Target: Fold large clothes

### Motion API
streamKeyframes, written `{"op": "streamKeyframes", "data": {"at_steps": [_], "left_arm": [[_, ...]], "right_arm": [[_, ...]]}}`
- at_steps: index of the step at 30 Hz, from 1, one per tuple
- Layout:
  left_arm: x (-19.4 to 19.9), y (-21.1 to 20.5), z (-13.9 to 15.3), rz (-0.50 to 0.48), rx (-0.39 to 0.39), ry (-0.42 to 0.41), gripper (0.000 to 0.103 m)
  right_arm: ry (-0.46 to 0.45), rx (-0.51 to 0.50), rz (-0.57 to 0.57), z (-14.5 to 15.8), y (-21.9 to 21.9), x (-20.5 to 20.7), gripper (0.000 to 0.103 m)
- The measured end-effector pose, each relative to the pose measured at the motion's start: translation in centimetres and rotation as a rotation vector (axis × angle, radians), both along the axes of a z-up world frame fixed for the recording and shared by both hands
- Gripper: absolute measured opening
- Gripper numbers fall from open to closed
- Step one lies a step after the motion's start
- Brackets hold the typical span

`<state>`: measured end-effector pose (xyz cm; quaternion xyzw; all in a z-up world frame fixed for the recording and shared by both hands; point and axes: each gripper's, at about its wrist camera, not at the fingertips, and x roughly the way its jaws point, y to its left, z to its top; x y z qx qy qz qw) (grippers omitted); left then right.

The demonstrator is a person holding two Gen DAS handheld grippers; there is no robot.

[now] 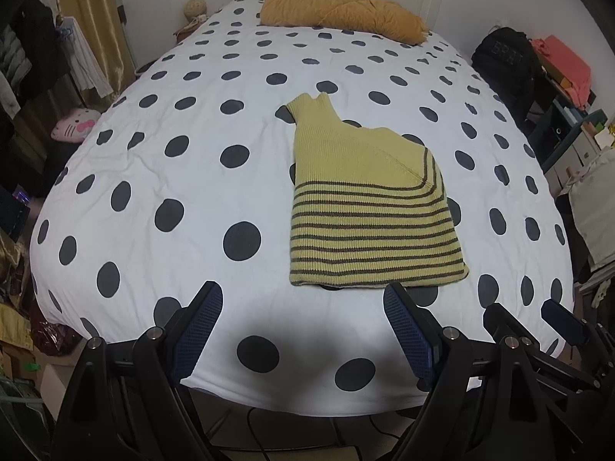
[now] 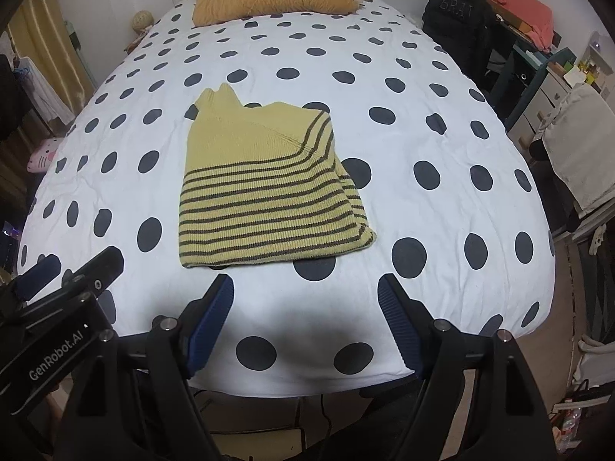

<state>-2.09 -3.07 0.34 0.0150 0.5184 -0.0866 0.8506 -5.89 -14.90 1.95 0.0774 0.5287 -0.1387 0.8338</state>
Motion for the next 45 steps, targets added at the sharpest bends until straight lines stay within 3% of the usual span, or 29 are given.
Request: {"op": "streamKeyframes", "data": {"at_steps": [45], "left_arm": [[0.6, 1.2, -3.5, 0.037, -0.009, 0.094, 0.086]], "right_arm": [[0.052, -0.051, 0.078, -2.0, 1.4, 0.9, 0.078]]}}
